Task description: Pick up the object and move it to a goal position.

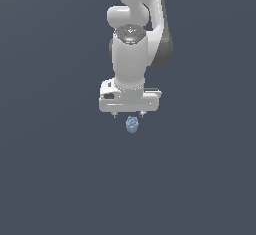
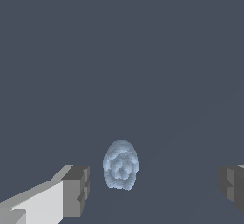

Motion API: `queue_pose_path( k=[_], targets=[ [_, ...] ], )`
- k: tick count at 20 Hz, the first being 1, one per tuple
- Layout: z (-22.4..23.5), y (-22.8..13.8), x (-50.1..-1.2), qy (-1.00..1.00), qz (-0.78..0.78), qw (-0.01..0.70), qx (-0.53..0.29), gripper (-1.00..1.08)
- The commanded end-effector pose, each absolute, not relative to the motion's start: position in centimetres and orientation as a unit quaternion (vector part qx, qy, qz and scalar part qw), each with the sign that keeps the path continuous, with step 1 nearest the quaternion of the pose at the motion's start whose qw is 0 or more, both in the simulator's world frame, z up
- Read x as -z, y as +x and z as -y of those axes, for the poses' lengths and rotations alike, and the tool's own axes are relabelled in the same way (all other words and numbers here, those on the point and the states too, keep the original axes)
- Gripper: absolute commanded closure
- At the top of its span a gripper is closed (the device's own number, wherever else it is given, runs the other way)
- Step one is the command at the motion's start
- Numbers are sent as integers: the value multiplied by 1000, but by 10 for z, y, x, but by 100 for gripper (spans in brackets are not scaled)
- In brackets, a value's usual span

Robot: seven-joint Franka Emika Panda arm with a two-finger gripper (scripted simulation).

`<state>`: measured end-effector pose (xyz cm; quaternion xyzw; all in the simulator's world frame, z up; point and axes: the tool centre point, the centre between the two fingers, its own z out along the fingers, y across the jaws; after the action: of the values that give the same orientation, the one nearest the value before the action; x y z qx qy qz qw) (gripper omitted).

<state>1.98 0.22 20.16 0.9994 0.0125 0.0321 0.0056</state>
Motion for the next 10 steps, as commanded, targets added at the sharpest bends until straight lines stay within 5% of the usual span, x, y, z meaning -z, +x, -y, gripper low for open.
queue_pose_path(
  k=[1, 10],
  targets=[
    [-2, 20, -202, 999, -13, 6, -32, -92],
    [-23, 21, -201, 999, -26, -10, -35, -92]
  ],
)
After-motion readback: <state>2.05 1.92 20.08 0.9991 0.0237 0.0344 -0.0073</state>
